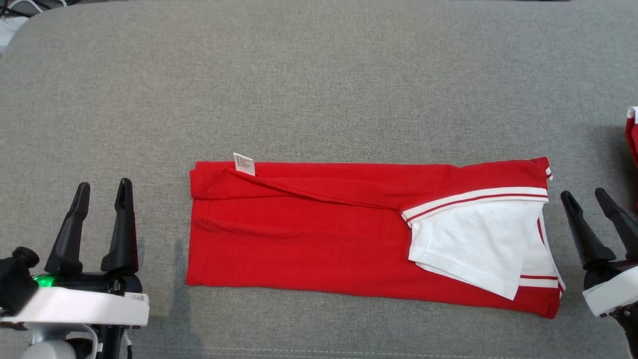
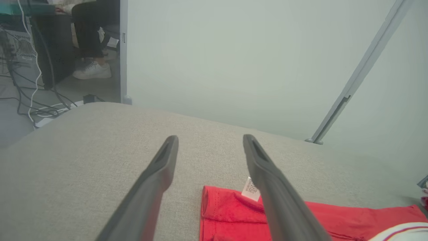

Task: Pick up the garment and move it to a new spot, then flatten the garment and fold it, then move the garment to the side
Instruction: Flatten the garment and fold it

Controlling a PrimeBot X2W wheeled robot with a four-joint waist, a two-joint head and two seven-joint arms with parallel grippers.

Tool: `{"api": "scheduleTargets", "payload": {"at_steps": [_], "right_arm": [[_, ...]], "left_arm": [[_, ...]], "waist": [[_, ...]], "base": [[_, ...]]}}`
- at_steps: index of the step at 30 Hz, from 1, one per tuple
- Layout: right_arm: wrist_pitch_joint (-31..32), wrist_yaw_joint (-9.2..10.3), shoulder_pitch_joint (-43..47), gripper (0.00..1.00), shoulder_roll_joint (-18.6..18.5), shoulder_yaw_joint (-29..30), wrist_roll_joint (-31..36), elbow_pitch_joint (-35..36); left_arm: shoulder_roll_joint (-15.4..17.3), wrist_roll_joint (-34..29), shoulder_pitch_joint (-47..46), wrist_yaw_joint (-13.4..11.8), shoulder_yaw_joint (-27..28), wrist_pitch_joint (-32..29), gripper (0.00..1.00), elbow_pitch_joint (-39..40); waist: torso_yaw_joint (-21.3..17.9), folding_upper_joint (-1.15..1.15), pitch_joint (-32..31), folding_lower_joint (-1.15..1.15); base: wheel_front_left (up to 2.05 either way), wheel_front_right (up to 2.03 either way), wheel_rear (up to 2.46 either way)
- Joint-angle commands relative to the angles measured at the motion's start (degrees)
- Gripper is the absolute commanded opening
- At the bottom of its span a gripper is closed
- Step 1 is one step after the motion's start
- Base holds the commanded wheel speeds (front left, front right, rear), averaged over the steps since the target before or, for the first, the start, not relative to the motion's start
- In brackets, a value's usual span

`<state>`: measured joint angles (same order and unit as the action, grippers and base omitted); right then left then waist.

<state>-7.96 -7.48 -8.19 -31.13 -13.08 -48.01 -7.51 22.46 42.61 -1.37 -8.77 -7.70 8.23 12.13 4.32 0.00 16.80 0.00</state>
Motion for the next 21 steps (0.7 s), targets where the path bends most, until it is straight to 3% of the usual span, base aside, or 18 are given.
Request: {"api": "scheduleTargets", "payload": {"at_steps": [1,6,11,21], "right_arm": [[0.31,-0.01,0.5,1.0,-0.91,0.12,1.45,0.75],[2.5,-0.01,1.07,1.0,5.74,3.53,11.2,-0.98],[3.01,-0.01,2.17,1.0,9.79,5.05,17.36,-3.82],[4.07,-0.01,3.0,1.0,12.31,6.45,20.59,-10.18]], "left_arm": [[1.23,-1.4,-1.2,-0.83,1.8,0.74,1.0,1.57],[0.01,-8.94,-0.62,-4.95,-1.92,2.8,1.0,0.76],[-0.03,-13.54,1.03,-7.14,-3.94,3.95,1.0,-1.49],[-0.27,-15.33,1.87,-6.56,-6.63,4.48,1.0,-3.57]], "waist": [[0.21,0.0,-0.59,0.0],[0.21,0.0,-2.61,0.0],[0.51,0.0,-4.97,0.0],[2.57,0.0,-8.0,0.0]], "base": [[0.0,0.0,0.0],[0.0,0.0,0.0],[0.0,0.0,0.0],[0.0,0.0,0.0]]}}
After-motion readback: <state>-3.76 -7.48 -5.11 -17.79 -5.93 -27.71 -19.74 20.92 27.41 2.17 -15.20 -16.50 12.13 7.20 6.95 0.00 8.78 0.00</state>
